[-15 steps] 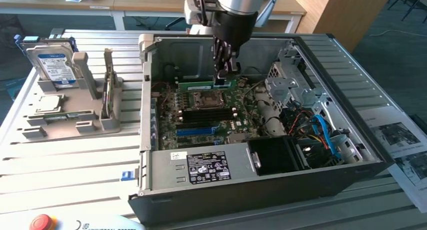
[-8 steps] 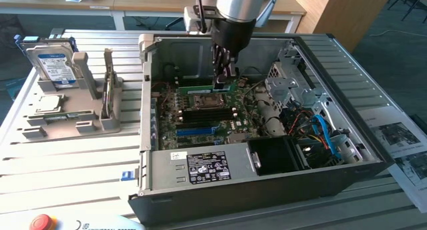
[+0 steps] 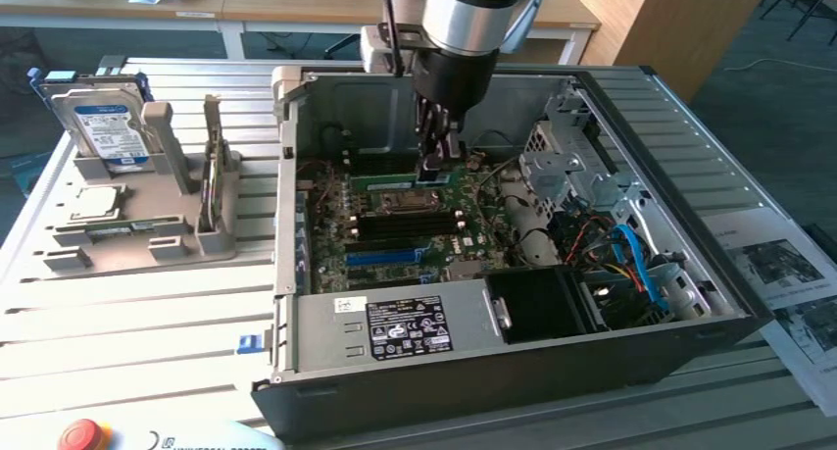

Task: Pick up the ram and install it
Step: 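Insert the ram into the slot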

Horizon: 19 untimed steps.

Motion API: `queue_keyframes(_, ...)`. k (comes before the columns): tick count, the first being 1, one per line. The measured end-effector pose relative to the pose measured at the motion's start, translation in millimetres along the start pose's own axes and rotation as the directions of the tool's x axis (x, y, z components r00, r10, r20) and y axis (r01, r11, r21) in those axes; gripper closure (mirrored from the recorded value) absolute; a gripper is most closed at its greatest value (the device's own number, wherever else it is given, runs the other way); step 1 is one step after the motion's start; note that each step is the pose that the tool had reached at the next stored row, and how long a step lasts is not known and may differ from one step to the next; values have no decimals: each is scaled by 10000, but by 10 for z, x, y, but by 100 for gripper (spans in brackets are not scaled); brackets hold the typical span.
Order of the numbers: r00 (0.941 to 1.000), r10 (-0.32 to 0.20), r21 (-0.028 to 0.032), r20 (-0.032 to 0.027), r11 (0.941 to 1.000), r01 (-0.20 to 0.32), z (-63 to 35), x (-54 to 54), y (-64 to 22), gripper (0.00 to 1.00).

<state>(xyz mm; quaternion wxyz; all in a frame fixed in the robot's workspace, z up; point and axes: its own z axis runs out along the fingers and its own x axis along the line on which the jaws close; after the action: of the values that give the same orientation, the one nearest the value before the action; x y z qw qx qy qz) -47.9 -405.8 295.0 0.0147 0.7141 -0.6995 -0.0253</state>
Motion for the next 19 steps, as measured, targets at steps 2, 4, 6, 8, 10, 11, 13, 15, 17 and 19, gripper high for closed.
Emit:
queue_keyframes(2,10000,0,0,0,10000,0,32,0,-2,88)
queue_keyframes(4,10000,0,-1,0,10000,0,61,1,-4,88)
queue_keyframes(6,10000,1,0,0,10000,-1,90,1,-5,88)
queue_keyframes(8,10000,1,-1,-1,10000,-1,117,2,-7,88)
queue_keyframes(10,10000,0,0,0,10000,0,144,2,-8,88)
queue_keyframes(11,10000,0,0,-1,10000,0,159,2,-9,88)
queue_keyframes(13,10000,1,0,0,10000,-1,187,3,-11,88)
queue_keyframes(15,10000,0,0,0,10000,0,215,3,-12,88)
queue_keyframes(17,10000,1,0,-1,10000,-1,243,4,-14,88)
queue_keyframes(19,10000,1,0,0,10000,-1,267,4,-15,88)
